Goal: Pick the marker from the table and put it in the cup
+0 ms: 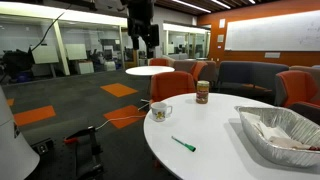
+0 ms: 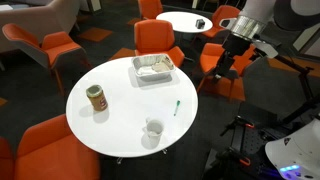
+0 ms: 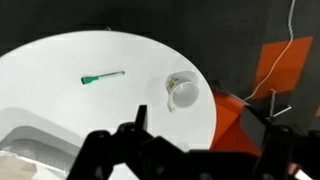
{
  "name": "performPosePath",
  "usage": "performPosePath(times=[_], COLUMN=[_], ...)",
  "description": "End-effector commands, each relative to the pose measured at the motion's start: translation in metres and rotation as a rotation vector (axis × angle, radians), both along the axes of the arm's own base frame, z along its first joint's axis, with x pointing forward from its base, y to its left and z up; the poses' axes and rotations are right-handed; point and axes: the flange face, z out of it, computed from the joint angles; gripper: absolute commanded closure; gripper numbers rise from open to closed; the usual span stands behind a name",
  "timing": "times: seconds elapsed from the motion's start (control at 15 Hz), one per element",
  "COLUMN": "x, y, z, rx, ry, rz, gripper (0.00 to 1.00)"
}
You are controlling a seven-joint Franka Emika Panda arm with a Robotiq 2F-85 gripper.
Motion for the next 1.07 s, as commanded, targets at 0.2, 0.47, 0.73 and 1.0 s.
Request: performPosePath(times=[0.2, 0.47, 0.73, 1.0], x=[0.004, 0.023, 0.059, 0.099], y=[0.002, 0.017, 0.021, -0.017], z=[0.000, -0.011, -0.058, -0.123], rx=[-0.013, -0.036, -0.060, -0.094], ry=[-0.029, -0.142, -0.175, -0.170], rz=[-0.106, -0.311, -0.521, -0.739], gripper=[0.00, 0.00, 0.00, 0.00])
